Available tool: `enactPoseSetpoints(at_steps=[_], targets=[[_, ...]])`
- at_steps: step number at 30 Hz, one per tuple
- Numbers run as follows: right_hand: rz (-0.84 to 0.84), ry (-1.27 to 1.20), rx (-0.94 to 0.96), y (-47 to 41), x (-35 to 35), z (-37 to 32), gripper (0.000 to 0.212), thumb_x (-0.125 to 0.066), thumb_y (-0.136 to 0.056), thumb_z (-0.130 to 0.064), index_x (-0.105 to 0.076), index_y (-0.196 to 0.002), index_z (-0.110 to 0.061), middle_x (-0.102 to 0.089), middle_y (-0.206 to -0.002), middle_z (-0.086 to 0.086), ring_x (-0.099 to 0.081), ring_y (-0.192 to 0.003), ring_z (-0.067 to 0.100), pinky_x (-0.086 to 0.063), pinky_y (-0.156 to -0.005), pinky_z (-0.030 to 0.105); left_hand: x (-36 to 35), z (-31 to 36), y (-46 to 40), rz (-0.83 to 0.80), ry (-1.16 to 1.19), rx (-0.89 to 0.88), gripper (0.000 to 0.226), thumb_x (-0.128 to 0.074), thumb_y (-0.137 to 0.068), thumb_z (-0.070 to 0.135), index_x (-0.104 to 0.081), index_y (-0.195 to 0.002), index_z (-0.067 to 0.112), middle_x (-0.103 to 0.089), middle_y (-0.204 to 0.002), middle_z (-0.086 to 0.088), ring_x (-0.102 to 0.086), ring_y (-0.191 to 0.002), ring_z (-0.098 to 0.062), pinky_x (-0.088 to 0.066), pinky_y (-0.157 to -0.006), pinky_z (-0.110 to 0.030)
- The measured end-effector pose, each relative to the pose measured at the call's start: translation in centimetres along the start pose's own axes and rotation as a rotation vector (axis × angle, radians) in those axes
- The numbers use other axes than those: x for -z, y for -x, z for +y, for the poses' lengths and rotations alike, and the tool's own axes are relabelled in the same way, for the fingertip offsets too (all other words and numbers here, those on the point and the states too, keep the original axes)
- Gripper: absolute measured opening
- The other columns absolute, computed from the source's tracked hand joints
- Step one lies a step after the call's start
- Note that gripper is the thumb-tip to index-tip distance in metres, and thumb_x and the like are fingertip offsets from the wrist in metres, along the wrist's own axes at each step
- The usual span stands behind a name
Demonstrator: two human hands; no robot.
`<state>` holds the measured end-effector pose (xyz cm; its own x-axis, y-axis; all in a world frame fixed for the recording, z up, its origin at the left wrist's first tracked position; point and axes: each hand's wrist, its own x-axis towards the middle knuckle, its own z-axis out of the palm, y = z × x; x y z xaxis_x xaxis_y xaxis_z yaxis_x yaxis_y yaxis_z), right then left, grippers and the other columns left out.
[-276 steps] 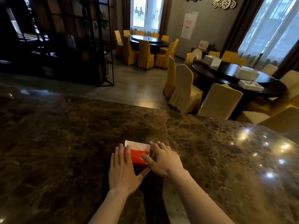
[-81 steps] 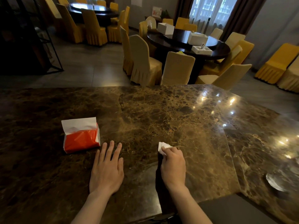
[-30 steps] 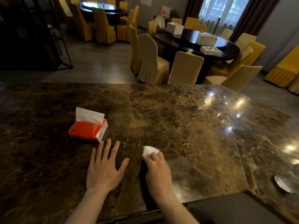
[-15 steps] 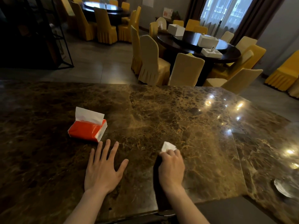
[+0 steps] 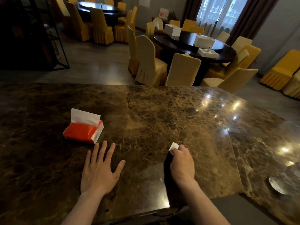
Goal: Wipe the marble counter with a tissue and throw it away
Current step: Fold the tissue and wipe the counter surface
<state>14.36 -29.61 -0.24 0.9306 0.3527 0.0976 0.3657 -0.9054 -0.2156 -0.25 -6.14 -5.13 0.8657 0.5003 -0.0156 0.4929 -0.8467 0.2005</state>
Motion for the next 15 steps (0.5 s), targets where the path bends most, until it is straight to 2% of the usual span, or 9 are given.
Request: enactPoseSetpoints(at_steps=[2, 5, 8, 11, 13, 15], targets=[[0.003, 0.003, 0.017, 0.4, -0.3, -2.1, 0.022, -0.059, -0.089, 0.001, -0.07, -0.106, -0.008, -0.059, -0.106, 0.006, -0.053, -0.101, 0.024, -0.049, -0.076, 0.031, -0.1, 0.1, 0.0, 0.002, -0.007, 0.002, 0.091, 0.009, -0.085, 0.083, 0.001, -0.162, 0.037, 0.006, -0.173, 0.001, 0.018, -0.157, -0.021, 0.002, -0.13, -0.048], [-0.007, -0.082, 0.154, 2.0, -1.1, -5.2, 0.02, -0.064, -0.089, -0.001, -0.068, -0.108, -0.005, -0.06, -0.11, 0.007, -0.055, -0.099, 0.022, -0.049, -0.077, 0.029, 0.0, 0.0, -0.1, 0.002, -0.01, 0.004, 0.091, 0.008, -0.085, 0.083, 0.0, -0.162, 0.037, 0.005, -0.173, 0.0, 0.016, -0.157, -0.021, 0.002, -0.13, -0.049], [-0.088, -0.181, 0.265, 2.3, -1.0, -5.1, 0.025, -0.066, -0.088, -0.003, -0.072, -0.11, -0.012, -0.061, -0.106, 0.003, -0.057, -0.097, 0.021, -0.05, -0.079, 0.032, 0.0, 0.1, 0.0, -0.002, -0.012, 0.005, 0.091, 0.007, -0.084, 0.084, 0.001, -0.162, 0.038, 0.006, -0.173, 0.001, 0.017, -0.157, -0.021, 0.003, -0.13, -0.048], [-0.166, -0.627, 0.048, 0.3, 0.6, -2.3, 0.031, -0.066, -0.094, -0.008, -0.073, -0.119, -0.025, -0.07, -0.11, -0.007, -0.063, -0.098, 0.007, -0.05, -0.088, 0.024, 0.0, -0.1, -0.1, -0.004, 0.017, 0.007, 0.091, 0.004, -0.084, 0.085, 0.0, -0.162, 0.038, 0.006, -0.173, 0.003, 0.019, -0.157, -0.019, 0.005, -0.129, -0.047], [-0.241, -0.974, -0.144, -1.0, 1.4, -0.5, 0.038, -0.062, -0.098, -0.009, -0.069, -0.125, -0.033, -0.07, -0.102, -0.009, -0.064, -0.083, -0.001, -0.051, -0.075, 0.017, -0.1, 0.0, -0.1, -0.001, 0.013, 0.008, 0.091, 0.005, -0.084, 0.085, 0.0, -0.162, 0.038, 0.007, -0.173, 0.003, 0.019, -0.157, -0.019, 0.005, -0.129, -0.047], [-0.346, -1.069, -0.252, -1.7, 1.3, 0.2, 0.038, -0.056, -0.1, -0.007, -0.076, -0.112, -0.037, -0.071, -0.094, -0.008, -0.065, -0.075, 0.003, -0.05, -0.066, 0.019, -0.1, 0.0, -0.1, -0.002, 0.006, 0.008, 0.091, 0.006, -0.084, 0.085, 0.001, -0.162, 0.039, 0.007, -0.173, 0.003, 0.019, -0.157, -0.019, 0.005, -0.129, -0.047]])
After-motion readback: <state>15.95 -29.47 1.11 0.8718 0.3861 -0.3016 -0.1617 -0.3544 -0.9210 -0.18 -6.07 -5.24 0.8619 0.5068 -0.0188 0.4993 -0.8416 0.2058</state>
